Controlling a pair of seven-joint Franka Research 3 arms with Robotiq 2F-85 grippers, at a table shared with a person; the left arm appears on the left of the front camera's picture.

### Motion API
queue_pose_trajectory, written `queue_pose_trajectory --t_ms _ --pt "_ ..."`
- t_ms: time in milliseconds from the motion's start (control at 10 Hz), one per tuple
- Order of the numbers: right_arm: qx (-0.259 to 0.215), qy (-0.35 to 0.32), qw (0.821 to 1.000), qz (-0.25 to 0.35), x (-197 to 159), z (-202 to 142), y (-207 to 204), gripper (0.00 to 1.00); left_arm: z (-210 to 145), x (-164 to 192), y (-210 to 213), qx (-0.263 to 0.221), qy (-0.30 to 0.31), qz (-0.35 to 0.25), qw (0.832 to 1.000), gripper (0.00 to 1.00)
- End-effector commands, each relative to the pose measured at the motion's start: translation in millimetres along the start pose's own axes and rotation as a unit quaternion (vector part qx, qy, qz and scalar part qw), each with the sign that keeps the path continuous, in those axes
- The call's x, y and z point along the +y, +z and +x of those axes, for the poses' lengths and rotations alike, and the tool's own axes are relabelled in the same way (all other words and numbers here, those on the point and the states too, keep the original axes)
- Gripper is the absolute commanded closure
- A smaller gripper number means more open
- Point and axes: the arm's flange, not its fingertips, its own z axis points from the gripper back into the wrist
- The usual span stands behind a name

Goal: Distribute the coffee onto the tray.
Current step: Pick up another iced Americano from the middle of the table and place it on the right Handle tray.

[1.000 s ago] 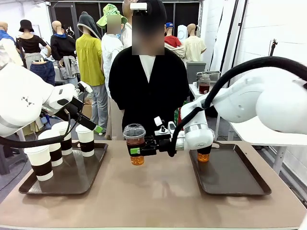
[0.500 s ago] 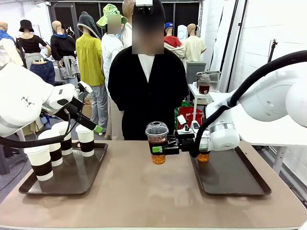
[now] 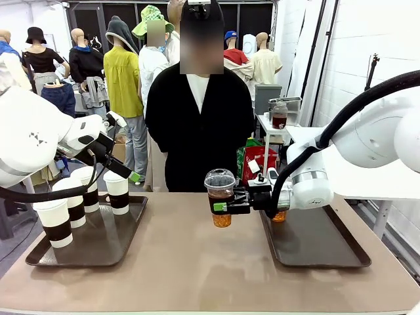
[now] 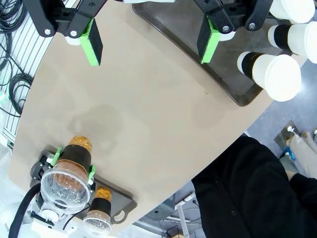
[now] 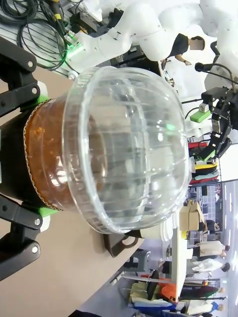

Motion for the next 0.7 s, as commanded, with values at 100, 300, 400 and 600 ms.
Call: queue_pose_trajectory --t_ms 100,300,400,600 --pt "0.0 0.0 1.0 0.0 0 0 0 0.22 -2 2 0 -0.004 0.001 -0.007 1.0 0.0" --pt "0.0 0.001 1.0 -0.011 9 -3 34 0.22 -2 2 0 -0.004 0.001 -0.007 1.0 0.0" --pt "-0.002 0.002 1.0 -0.018 16 -4 52 0.22 -2 2 0 -0.004 0.001 -0.007 1.0 0.0" --pt "-0.007 0.002 0.999 -0.039 23 -3 91 0.22 -2 2 0 -0.004 0.001 -0.007 1.0 0.0"
